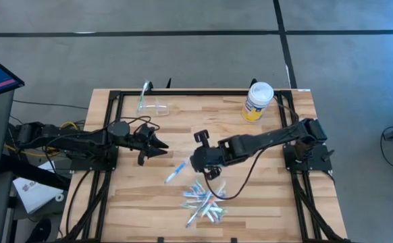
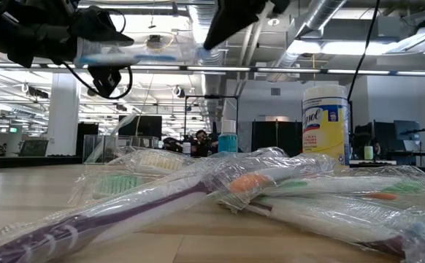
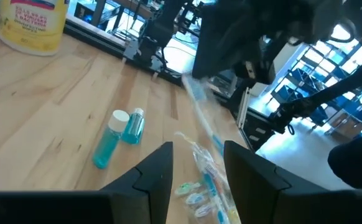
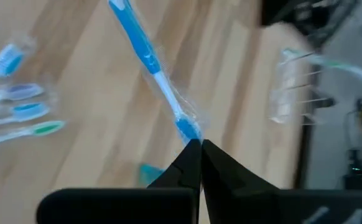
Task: Pick & Place toothbrushing station
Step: Put the blue toothbrush into the transparent organizer
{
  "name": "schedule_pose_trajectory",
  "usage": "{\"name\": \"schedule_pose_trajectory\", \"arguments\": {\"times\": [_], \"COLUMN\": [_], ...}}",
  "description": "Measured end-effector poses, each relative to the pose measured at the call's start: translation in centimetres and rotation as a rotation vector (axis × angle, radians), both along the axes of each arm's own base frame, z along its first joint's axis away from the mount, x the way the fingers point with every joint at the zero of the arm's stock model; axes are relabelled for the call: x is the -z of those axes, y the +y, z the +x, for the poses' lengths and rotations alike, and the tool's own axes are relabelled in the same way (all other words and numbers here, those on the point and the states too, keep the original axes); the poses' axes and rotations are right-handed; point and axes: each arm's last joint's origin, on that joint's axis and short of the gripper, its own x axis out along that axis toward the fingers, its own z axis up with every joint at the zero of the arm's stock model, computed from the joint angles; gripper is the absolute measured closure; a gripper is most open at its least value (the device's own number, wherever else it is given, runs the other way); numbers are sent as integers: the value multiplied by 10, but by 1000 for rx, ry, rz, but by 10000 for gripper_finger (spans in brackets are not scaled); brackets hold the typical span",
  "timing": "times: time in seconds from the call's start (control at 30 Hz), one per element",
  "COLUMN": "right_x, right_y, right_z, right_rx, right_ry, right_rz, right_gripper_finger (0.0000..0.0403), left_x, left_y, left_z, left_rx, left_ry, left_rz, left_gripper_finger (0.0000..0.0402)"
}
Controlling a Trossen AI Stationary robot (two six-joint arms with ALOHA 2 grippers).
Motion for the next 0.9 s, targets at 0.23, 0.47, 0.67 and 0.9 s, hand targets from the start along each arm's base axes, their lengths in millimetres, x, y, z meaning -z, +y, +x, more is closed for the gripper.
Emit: {"name": "schedule_pose_trajectory", "arguments": {"times": [0.23,0.47,0.67,0.9], "right_x": [-8,-11,-12,-12], "right_y": [0,-1,-1,-1], "right_z": [3,6,7,7], "right_rx": [-22,-45,-48,-47], "right_ry": [-29,-59,-67,-64], "right_rz": [-96,-167,-173,-173], "right_gripper_finger": [403,403,403,403], "left_x": [1,10,15,15], "left_y": [1,2,1,1], "left_z": [1,11,22,28], "left_rx": [-23,-37,14,52], "left_ry": [16,43,20,-32], "left_rz": [-49,-120,-179,-219], "left_gripper_finger": [266,266,266,266]}}
